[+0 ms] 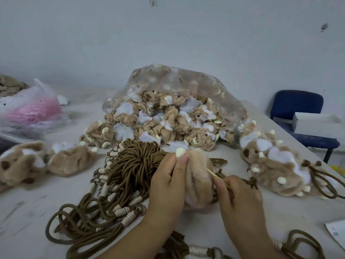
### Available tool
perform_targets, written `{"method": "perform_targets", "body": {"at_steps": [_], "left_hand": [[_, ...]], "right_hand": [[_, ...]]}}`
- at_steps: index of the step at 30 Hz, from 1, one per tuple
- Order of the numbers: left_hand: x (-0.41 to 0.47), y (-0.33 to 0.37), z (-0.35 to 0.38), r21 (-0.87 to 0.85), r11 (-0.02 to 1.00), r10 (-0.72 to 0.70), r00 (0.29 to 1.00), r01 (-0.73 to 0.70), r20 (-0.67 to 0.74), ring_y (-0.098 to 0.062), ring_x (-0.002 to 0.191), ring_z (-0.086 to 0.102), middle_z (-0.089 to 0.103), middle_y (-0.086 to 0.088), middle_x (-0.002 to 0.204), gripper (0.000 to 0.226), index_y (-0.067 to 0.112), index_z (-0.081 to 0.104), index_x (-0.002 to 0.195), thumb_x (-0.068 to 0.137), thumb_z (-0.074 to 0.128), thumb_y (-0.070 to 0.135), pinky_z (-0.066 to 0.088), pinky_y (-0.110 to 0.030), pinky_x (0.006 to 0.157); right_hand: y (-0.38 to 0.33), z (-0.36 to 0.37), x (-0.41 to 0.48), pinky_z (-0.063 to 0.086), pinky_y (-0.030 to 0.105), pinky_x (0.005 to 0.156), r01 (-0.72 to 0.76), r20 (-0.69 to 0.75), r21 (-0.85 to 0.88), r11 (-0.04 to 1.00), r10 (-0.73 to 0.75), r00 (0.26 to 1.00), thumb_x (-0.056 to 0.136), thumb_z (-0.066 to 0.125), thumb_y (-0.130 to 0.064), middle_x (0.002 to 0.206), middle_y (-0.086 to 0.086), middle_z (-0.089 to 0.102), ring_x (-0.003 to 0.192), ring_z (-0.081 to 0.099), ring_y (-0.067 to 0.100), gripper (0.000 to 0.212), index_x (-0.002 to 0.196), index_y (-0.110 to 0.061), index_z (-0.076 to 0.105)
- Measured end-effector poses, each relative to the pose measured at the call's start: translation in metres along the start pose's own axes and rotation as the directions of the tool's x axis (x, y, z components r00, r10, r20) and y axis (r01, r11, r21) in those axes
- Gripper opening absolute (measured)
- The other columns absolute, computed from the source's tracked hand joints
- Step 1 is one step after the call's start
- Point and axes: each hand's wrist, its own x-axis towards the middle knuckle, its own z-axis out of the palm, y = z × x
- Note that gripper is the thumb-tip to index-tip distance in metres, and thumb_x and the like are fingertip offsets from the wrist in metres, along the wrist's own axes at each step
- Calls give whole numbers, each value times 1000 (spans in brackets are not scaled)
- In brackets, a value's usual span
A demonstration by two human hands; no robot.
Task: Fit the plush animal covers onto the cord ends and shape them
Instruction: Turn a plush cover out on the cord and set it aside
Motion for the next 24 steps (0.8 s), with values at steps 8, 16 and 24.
{"method": "perform_targets", "body": {"at_steps": [8,16,24], "left_hand": [[-1,-6,21,62,998,23,995,-29,96,-8,60,49,53,-6,69,47,3,53,71,92,43,44,40,-18,58],[0,-13,13,-67,988,-127,976,141,177,-16,68,59,63,-6,71,52,3,61,80,87,50,53,51,-28,67],[5,-11,6,-160,964,-188,971,212,149,-12,66,67,70,-5,68,56,4,65,76,77,55,59,54,-20,61]], "right_hand": [[7,-7,2,25,35,72,-22,-10,36,999,23,1000,88,32,-49,66,-7,58,70,56,17,38,73,-23,56],[8,-10,5,20,33,66,71,-86,-34,997,-74,994,89,32,-49,64,-16,48,62,48,7,32,70,-32,51],[17,-15,9,22,34,68,108,-68,-137,985,-118,991,89,34,-54,65,-11,49,67,48,11,37,68,-32,55]]}}
